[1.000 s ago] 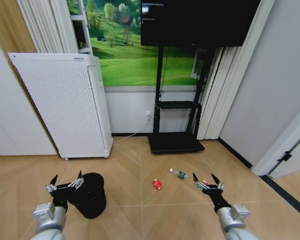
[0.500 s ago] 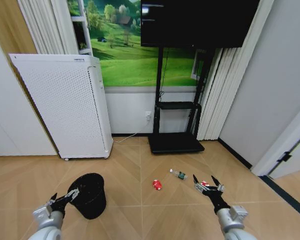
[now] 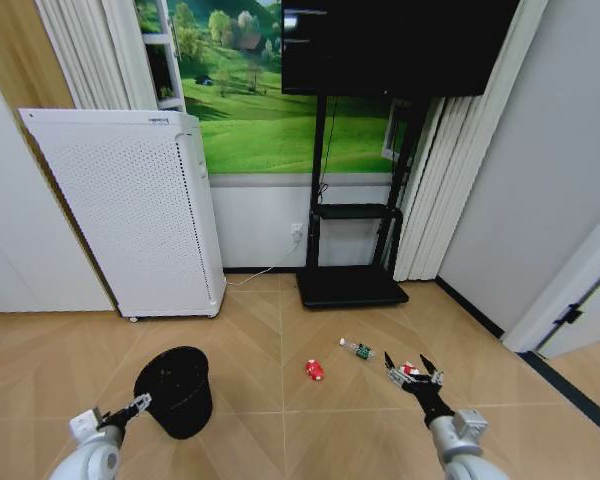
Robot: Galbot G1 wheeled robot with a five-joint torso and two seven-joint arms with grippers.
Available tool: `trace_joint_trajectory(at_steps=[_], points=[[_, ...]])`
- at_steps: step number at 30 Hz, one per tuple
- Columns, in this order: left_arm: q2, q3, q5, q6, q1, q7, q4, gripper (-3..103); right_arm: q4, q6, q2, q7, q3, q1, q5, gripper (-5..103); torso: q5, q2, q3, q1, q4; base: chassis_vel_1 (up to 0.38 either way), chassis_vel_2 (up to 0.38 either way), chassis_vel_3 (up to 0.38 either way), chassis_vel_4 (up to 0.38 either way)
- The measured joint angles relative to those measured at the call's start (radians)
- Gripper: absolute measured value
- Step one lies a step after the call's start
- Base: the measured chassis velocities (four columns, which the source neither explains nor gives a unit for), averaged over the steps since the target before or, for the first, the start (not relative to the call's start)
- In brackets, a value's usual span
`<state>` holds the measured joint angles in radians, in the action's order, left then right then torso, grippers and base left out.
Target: Pick up the trash bin and place the garbage on the floor into it.
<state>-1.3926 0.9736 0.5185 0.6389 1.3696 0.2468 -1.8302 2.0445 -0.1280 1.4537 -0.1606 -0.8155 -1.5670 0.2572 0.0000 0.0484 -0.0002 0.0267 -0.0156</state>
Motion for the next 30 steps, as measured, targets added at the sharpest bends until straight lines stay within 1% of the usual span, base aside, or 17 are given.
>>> trace_joint_trajectory(at_steps=[1,3,4,6,7,9,12,14,16,17,20,25,26,27,29,30], points=[[0.0,0.0,0.0,0.0,0.0,0.0,0.0,100,0.0,0.0,0.0,0.0,0.0,0.0,0.0,100,0.0,0.0,0.0,0.0,0.0,0.0,0.0,0.0,0.0],[0.014,-0.011,0.017,0.031,-0.026,0.051,0.0,100,-0.005,0.0,0.0,0.0,0.003,0.002,-0.001,100,-0.0001,0.0,0.0,0.0,0.0,0.0,0.0,0.0,0.0],[0.014,-0.011,0.017,0.031,-0.026,0.051,0.0,100,-0.005,0.0,0.0,0.0,0.003,0.002,-0.001,100,-0.0001,0.0,0.0,0.0,0.0,0.0,0.0,0.0,0.0],[0.029,-0.022,0.04,0.08,-0.052,0.114,0.003,100,-0.006,0.0,0.001,0.0,0.005,0.001,-0.001,100,0.0,0.001,0.0,0.0,-0.0001,0.0,0.0,0.0,0.0],[0.029,-0.022,0.04,0.08,-0.052,0.114,0.003,100,-0.006,0.0,0.001,0.0,0.005,0.001,-0.001,100,0.0,0.001,0.0,0.0,-0.0001,0.0,0.0,0.0,0.0],[0.04,-0.028,0.061,0.098,-0.071,0.156,0.015,100,-0.01,0.004,0.001,0.0,0.005,-0.001,-0.001,100,0.0001,0.001,0.0,0.0,-0.0001,0.0,0.0,0.0,0.0],[0.045,-0.029,0.061,0.101,-0.081,0.164,0.03,100,-0.012,0.006,0.0,0.0,0.005,-0.002,-0.001,100,0.0,0.001,0.0,0.0,-0.0001,0.0,0.0,0.0,0.0],[0.061,-0.032,0.06,0.101,-0.108,0.155,0.058,100,-0.016,0.014,-0.002,0.0,0.005,-0.004,-0.001,100,0.0,0.001,0.0,0.0,0.0001,0.0,0.0,0.0,0.0],[0.08,-0.034,0.062,0.102,-0.133,0.123,0.08,100,-0.018,0.018,-0.003,0.0,0.002,-0.006,-0.002,100,0.0001,0.001,0.0,0.0,-0.0001,0.0,0.0,0.0,0.0],[0.08,-0.034,0.062,0.102,-0.133,0.123,0.08,100,-0.018,0.018,-0.003,0.0,0.002,-0.006,-0.002,100,0.0001,0.001,0.0,0.0,-0.0001,0.0,0.0,0.0,0.0],[0.096,-0.042,0.061,0.101,-0.16,0.086,0.106,100,-0.018,0.02,-0.004,-0.002,-0.001,-0.011,-0.002,100,0.0001,0.001,0.0,0.0,-0.0001,0.0,0.0,0.0,0.0],[0.094,-0.057,0.053,0.101,-0.171,0.059,0.13,100,-0.017,0.023,-0.005,-0.002,-0.004,-0.012,-0.002,100,0.0001,0.001,0.0,0.0,-0.0001,0.0,0.0,0.0,0.0],[0.089,-0.06,0.038,0.1,-0.171,0.03,0.141,100,-0.017,0.023,-0.005,-0.002,-0.004,-0.012,-0.002,100,0.0,0.001,0.0,0.0,0.0,0.0,0.0,0.0,0.0],[0.089,-0.06,0.038,0.1,-0.171,0.03,0.141,100,-0.017,0.023,-0.005,-0.002,-0.004,-0.012,-0.002,100,0.0,0.001,0.0,0.0,0.0,0.0,0.0,0.0,0.0],[0.082,-0.064,0.02,0.1,-0.172,-0.017,0.159,100,-0.017,0.022,-0.005,-0.002,-0.002,-0.008,-0.002,100,0.0,0.001,0.0,0.0,0.0001,0.0,0.0,0.0,0.0],[0.077,-0.067,0.017,0.099,-0.176,-0.026,0.168,100,-0.017,0.021,-0.005,-0.002,0.001,-0.005,-0.002,100,0.0,0.001,0.0,0.0,0.0001,0.0,0.0,0.0,0.0]])
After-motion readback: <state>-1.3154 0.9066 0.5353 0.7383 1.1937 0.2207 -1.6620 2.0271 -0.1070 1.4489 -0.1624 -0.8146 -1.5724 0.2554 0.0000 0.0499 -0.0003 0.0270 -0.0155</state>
